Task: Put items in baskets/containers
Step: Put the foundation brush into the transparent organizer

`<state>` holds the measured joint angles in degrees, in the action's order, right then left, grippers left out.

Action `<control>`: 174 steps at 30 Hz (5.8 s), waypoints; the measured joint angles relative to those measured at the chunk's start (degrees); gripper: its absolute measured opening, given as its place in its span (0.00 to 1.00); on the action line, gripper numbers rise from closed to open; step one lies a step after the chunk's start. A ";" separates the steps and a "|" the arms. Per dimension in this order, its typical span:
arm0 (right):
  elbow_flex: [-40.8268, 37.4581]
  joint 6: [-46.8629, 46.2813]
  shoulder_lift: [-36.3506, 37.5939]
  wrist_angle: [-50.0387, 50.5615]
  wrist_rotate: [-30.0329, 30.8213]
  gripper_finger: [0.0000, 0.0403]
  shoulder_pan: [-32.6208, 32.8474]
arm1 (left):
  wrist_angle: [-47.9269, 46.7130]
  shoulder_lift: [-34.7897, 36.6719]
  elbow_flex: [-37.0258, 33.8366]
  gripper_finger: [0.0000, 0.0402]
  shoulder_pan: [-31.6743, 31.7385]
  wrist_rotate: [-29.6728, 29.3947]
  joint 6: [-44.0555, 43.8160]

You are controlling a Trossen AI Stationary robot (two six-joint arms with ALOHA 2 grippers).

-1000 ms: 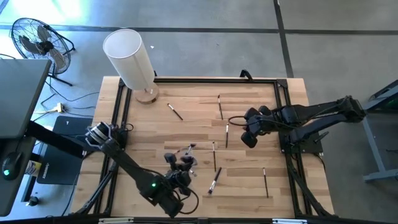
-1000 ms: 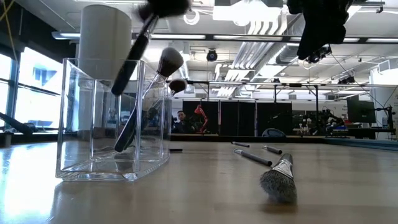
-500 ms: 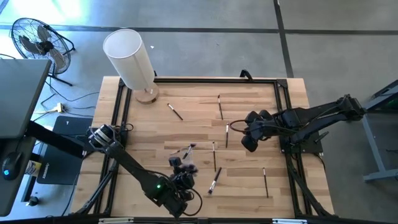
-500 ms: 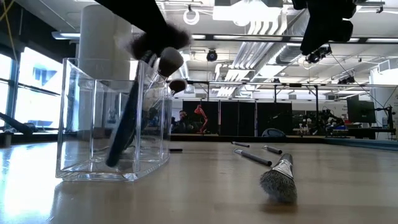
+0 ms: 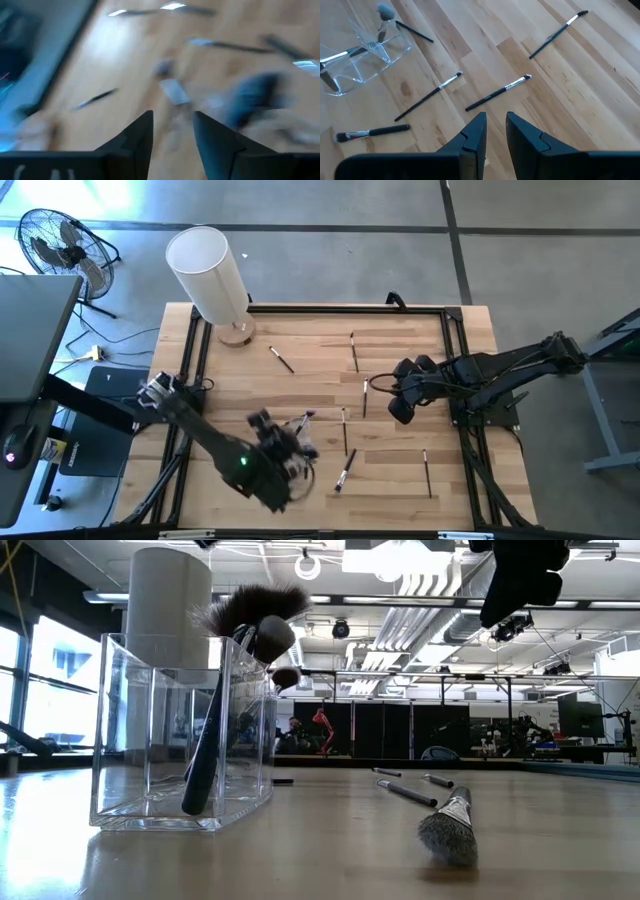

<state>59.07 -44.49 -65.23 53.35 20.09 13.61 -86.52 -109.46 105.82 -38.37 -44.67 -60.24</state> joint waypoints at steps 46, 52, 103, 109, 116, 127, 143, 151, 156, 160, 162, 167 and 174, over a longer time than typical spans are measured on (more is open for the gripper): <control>0.04 -10.75 -18.28 -17.71 -4.53 0.02 -15.68 | 56.48 38.97 -43.17 0.00 32.92 41.78 49.87; 0.04 -18.01 -26.61 -17.11 -12.68 0.01 -22.39 | 54.28 53.35 -54.01 0.00 34.81 37.50 47.97; -0.13 5.07 -22.53 -15.95 -15.20 0.00 -17.04 | 42.86 67.32 -62.36 0.00 34.62 36.23 36.78; -0.02 11.76 -14.68 -30.61 -4.31 0.00 -9.15 | 43.28 66.35 -62.34 0.00 34.62 36.44 33.87; 0.09 26.09 -22.31 -65.02 -5.36 0.00 -7.24 | 43.13 65.17 -62.35 0.00 34.62 36.47 33.87; 0.04 33.00 -40.14 -94.29 -9.44 0.00 -8.00 | 42.61 62.90 -62.38 0.00 34.62 32.97 34.46; 0.07 29.29 -43.28 -91.75 -11.16 0.09 -7.95 | 43.37 59.47 -62.36 0.00 34.60 24.00 38.02; 0.09 26.53 -43.27 -91.30 -13.42 0.24 -7.96 | 43.03 59.04 -62.34 0.00 34.62 22.89 38.09; 0.09 26.67 -40.77 -88.55 -13.65 0.30 -7.96 | 43.21 58.28 -62.34 0.06 34.62 22.87 38.08; 0.24 23.27 -33.52 -72.73 -13.32 0.30 -8.46 | 43.70 56.67 -62.36 0.21 34.60 22.20 37.48; 0.24 19.21 -29.31 -61.59 -12.18 0.30 -9.03 | 45.64 55.44 -62.34 0.28 34.61 21.86 37.27; 0.23 15.96 -19.04 -36.95 -6.23 0.27 -9.49 | 53.74 52.43 -62.32 0.37 34.61 22.68 37.42; 0.15 16.70 -9.81 -15.69 7.80 0.25 -10.31 | 59.55 46.23 -61.69 0.38 36.31 15.82 17.27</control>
<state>59.22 -27.79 -75.04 37.66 27.89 3.30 -26.96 -63.23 44.13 -2.06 -28.86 -42.97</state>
